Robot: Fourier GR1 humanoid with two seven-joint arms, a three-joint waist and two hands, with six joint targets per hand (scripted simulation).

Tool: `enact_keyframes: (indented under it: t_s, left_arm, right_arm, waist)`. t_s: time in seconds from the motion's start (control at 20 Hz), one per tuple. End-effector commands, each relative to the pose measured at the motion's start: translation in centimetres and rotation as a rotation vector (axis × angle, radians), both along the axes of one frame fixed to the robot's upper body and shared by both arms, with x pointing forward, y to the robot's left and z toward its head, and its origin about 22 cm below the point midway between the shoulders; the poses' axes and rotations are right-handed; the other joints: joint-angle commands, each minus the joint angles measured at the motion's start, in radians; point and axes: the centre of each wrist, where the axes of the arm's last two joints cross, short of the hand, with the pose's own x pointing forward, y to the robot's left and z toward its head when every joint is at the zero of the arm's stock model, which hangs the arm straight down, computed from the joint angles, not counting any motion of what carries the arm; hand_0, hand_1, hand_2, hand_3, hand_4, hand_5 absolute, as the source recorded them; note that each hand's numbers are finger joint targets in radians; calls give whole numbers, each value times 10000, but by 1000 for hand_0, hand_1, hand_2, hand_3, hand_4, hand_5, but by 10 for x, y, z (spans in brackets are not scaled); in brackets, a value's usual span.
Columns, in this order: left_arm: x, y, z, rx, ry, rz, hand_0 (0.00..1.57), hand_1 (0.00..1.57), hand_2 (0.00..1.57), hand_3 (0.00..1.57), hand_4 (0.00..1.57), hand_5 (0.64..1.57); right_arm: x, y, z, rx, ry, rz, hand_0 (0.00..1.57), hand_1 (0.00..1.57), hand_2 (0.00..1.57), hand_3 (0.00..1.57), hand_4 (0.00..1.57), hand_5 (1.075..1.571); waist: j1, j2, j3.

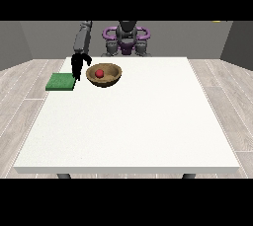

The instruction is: Pick the cup and pour the ball into the bowl, then pick the bowl and place it on the pad

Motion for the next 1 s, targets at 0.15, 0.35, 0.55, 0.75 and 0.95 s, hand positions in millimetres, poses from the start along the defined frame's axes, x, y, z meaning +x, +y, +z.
enact_keyframes:
  t_s: [0.15,0.35,0.55,0.75,0.95]
  left_arm:
    - [-18,28,14,-90,-638,205,0,0,0,0,1008,1535]
    - [-26,48,47,-199,-1095,526,0,0,0,0,1019,1533]
    - [-36,63,21,94,-975,503,0,0,0,0,1013,1539]
    - [-33,27,17,57,-713,168,0,0,0,0,1017,1538]
    - [-37,49,26,18,-546,753,0,0,0,0,1022,1537]
  right_arm:
    - [20,12,-9,61,-475,247,0,0,0,0,553,1558]
    - [24,17,-13,-89,-702,468,0,0,0,0,509,1552]
    - [29,31,-14,-255,-663,418,0,0,0,0,469,1548]
    - [23,24,-26,-13,-290,80,0,0,0,0,458,1547]
    - [33,62,-23,-162,-164,495,0,0,0,0,463,1550]
  waist:
    - [-208,717,3]
    - [-507,1146,4]
    - [-549,1114,-2]
    - [-119,867,5]
    - [-499,605,0]
